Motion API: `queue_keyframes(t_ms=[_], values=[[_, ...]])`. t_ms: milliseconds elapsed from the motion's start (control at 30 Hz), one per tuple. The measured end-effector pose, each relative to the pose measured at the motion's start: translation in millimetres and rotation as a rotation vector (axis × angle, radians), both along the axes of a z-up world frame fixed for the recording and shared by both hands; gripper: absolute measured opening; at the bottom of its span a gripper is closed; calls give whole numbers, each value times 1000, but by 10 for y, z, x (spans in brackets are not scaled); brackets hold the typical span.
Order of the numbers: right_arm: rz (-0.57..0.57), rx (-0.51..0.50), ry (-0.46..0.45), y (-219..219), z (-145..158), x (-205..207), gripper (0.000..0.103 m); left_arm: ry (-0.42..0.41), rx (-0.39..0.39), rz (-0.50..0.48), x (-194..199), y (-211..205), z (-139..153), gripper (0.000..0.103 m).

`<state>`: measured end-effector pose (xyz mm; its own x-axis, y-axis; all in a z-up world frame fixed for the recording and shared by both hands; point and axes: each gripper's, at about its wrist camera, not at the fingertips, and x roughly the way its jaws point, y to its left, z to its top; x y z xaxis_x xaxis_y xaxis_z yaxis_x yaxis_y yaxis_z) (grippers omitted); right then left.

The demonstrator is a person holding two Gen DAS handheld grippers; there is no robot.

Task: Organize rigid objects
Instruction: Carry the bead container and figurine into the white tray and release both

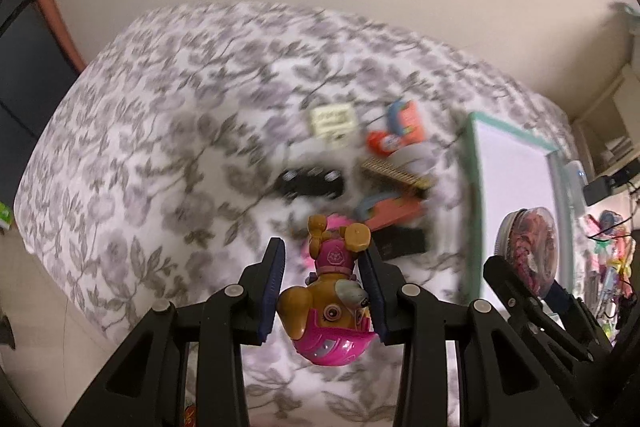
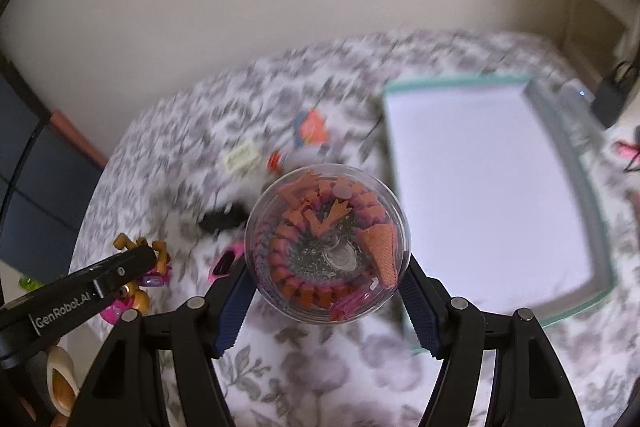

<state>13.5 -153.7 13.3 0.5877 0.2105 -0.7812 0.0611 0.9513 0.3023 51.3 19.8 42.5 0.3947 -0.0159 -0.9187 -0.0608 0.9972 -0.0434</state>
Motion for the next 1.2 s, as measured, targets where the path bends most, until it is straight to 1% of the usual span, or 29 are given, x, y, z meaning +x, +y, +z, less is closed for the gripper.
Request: queue_keyframes(t_ms=[133, 233, 333, 400, 467, 600, 700, 800, 1000, 1200], values=[[-62, -10, -66, -258, 304, -25, 72, -45, -18, -50, 121, -325, 219, 39], [-122, -31, -99, -501, 488, -1, 72, -80, -36, -79, 209, -563, 352, 39], [-194, -39, -115, -740, 595, 55, 72, -93, -69, -107, 304, -788, 414, 39], [-238, -29, -112, -919, 610, 98, 72, -102, -95, -126, 358, -918, 421, 39], [-284, -23, -101, -1104, 607, 166, 72, -110, -102, -148, 434, -1098, 398, 39], [-348, -57, -69, -1403, 505, 311, 72, -112, -101, -173, 577, -1355, 273, 39], [-377, -49, -46, -1609, 379, 382, 72, -87, -101, -196, 709, -1560, 112, 39], [-395, -42, -20, -1768, 222, 490, 72, -62, -84, -221, 815, -1746, -45, 39], [-413, -50, 38, -1932, -102, 672, 72, -28, -56, -243, 1043, -2015, -315, 39], [-420, -80, 88, -2004, -344, 781, 72, -11, -45, -262, 1163, -2157, -589, 39]])
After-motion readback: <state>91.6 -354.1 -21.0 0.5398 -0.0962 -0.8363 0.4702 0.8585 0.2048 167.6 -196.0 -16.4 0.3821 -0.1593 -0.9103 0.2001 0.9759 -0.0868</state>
